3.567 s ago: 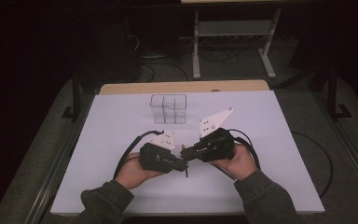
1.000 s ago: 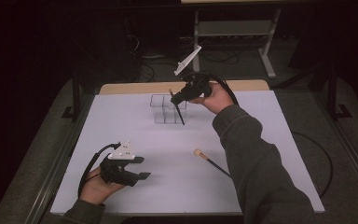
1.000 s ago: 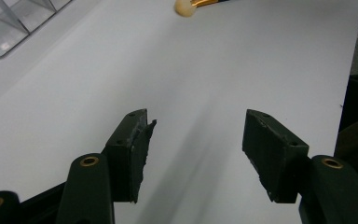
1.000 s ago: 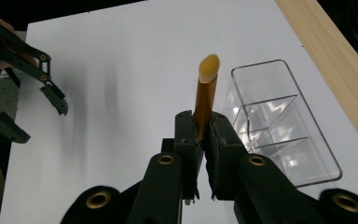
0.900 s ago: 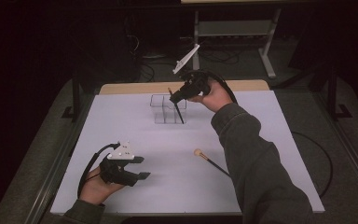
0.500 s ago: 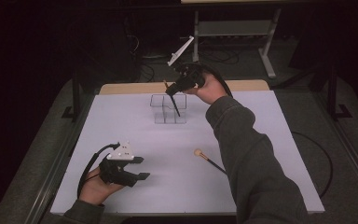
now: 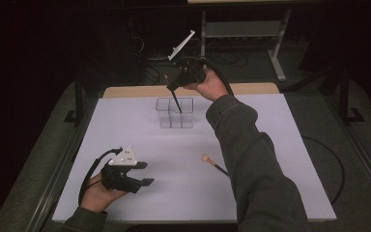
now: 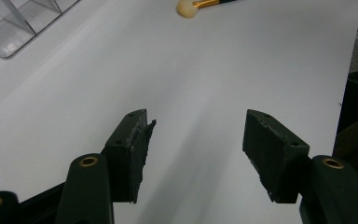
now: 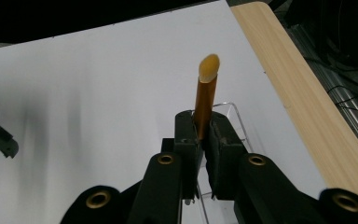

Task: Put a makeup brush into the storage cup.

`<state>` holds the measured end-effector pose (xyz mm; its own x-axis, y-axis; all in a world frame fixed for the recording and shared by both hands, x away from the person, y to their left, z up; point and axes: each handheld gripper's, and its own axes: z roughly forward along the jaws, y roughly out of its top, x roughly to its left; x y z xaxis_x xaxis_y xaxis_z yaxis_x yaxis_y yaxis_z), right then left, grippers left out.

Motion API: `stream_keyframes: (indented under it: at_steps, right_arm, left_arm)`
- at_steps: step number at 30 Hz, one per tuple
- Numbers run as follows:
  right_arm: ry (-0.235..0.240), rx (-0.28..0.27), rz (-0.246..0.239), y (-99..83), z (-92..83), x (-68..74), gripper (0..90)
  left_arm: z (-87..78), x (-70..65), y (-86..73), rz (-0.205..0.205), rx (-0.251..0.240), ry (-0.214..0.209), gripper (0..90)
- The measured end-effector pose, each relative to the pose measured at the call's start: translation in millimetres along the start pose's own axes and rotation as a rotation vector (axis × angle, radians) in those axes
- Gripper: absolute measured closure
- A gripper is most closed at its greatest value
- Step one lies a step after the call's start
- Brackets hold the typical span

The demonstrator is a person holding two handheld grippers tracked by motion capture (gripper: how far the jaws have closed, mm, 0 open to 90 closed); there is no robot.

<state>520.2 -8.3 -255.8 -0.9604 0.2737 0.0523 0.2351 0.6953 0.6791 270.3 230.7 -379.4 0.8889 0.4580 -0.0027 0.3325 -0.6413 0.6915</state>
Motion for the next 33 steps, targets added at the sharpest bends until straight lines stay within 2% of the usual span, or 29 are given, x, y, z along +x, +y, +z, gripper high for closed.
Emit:
stream_keyframes:
  at_steps: [9, 14, 18, 22, 26, 27, 33]
  right_arm:
    - [-0.030, 0.001, 0.021, 6.4, 9.0, -11.6, 82.6]
    - [-0.028, 0.013, 0.026, 6.8, 17.8, -16.9, 82.5]
    - [-0.029, 0.027, 0.037, 6.4, 22.6, -18.9, 82.5]
    - [-0.036, 0.026, 0.041, 4.7, 25.2, -21.5, 82.5]
    - [-0.033, 0.020, 0.052, 2.4, 27.2, -22.9, 82.5]
    - [-0.035, 0.020, 0.053, 2.1, 27.4, -22.8, 82.5]
    - [-0.031, 0.014, 0.063, -0.7, 29.4, -22.8, 82.6]
  left_arm:
    - [-0.7, 0.7, 0.0, 0.006, -0.008, 0.003, 39.8]
    - [-1.0, 1.6, -0.6, 0.013, 0.003, 0.003, 39.6]
    - [-1.1, 2.1, -1.4, 0.004, -0.007, 0.002, 39.3]
    - [-1.8, 3.0, -2.1, 0.010, 0.004, 0.002, 39.1]
    - [-1.3, 1.7, -1.9, 0.000, -0.008, -0.002, 39.4]
    - [-1.8, 2.0, -1.5, 0.011, 0.000, -0.001, 39.4]
    - [-1.9, 1.5, -1.0, 0.017, 0.002, -0.001, 39.2]
